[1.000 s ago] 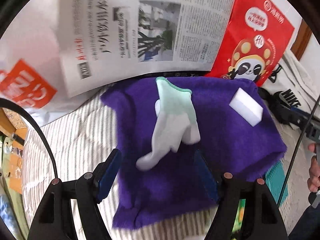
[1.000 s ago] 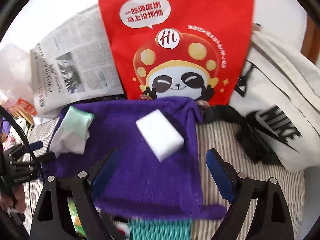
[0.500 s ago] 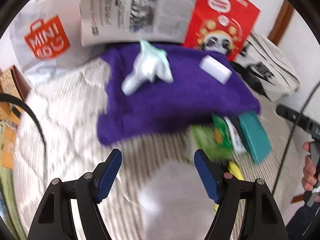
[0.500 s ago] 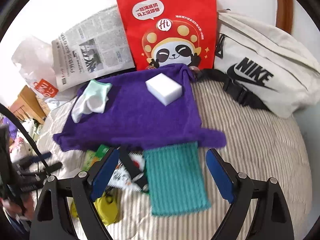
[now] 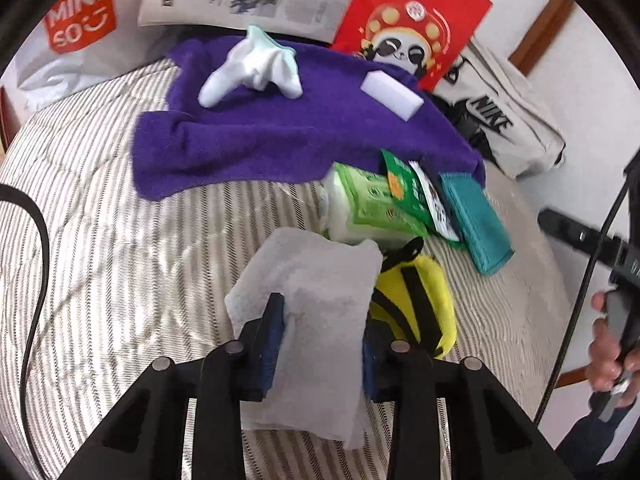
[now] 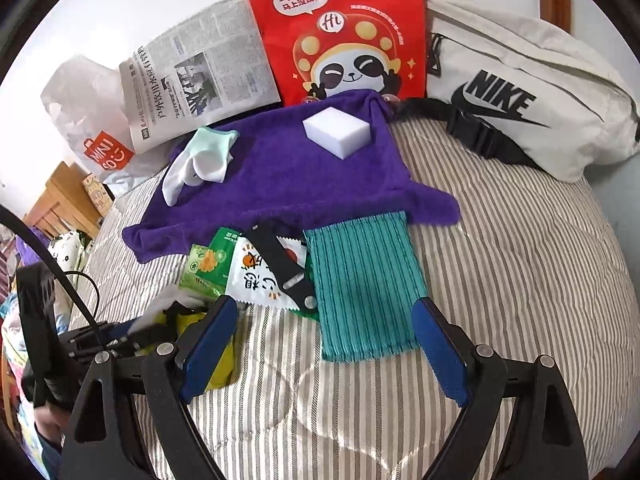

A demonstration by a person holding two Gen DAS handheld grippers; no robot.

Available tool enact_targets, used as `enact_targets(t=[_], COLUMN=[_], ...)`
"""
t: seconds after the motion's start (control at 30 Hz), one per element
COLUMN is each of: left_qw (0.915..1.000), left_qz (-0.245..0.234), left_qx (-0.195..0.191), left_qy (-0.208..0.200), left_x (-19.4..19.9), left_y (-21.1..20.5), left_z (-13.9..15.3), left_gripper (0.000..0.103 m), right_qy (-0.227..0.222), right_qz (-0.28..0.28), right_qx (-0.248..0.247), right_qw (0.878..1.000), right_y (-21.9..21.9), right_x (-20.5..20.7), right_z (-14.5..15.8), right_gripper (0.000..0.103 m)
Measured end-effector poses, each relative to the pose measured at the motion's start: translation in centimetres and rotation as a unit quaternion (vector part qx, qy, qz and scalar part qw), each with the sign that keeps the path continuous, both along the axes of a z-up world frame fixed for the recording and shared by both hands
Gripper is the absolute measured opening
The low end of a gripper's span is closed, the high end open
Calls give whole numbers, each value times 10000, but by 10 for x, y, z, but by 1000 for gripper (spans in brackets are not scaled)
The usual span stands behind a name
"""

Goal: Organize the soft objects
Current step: 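Grasp the white wipe cloth with the left gripper, then grasp the teal ribbed cloth with the right gripper while the left holds the wipe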

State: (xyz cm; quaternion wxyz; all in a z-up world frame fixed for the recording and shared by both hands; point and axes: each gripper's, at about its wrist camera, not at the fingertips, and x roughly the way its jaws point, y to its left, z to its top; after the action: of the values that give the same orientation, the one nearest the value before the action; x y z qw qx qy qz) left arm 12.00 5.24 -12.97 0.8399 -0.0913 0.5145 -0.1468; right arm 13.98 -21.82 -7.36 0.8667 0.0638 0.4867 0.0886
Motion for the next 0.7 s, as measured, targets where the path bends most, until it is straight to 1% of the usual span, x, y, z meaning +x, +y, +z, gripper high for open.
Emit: enact_targets(t=[0.07, 0.13, 0.27, 0.37, 0.47, 0.5, 0.53, 0.57, 0.6, 0.63, 0.7], left_qw=[9997, 9992, 9997, 9993, 9986, 9985, 9986, 9989, 9989, 9988, 9985], left_qz=[25, 111, 223, 327, 383, 382, 387, 404, 428, 438, 479], left_qx=[238, 371, 101, 11, -325, -336, -258, -86, 71, 178, 230], left_qy=[-56, -127, -100, -171, -188, -218, -234, -199, -171, -155, -92], left_x=[-3, -7, -14, -19, -21, -20, -18, -16, -13, -9, -3], left_y=[4, 10, 23, 29, 39, 40, 40, 40, 40, 41, 43], left_z=[3, 8, 17, 21, 24, 25, 23, 21, 18, 15, 10], left_gripper=[28, 28, 28, 28, 28, 27, 26, 21, 19, 19, 19], right_qy=[1, -1, 21, 71, 115, 136, 145, 152, 160, 178, 197], right_qz=[-14, -25, -35, -35, 3, 11, 9, 10, 19, 30, 36], right_qx=[37, 45, 53, 69, 45, 26, 19, 24, 34, 34, -1], right_qw=[10000, 10000, 10000, 9999, 9999, 9999, 9999, 9999, 9999, 9998, 9998], right_y=[-3, -5, -9, -9, -8, -7, -7, -6, -6, -5, -4], right_x=[-2, -4, -5, -4, -3, -2, -2, -2, -1, -1, -1], right_z=[0, 0, -1, -4, -7, -8, -9, -9, -10, -11, -13], right_gripper=[89, 89, 89, 89, 89, 89, 89, 89, 89, 89, 89])
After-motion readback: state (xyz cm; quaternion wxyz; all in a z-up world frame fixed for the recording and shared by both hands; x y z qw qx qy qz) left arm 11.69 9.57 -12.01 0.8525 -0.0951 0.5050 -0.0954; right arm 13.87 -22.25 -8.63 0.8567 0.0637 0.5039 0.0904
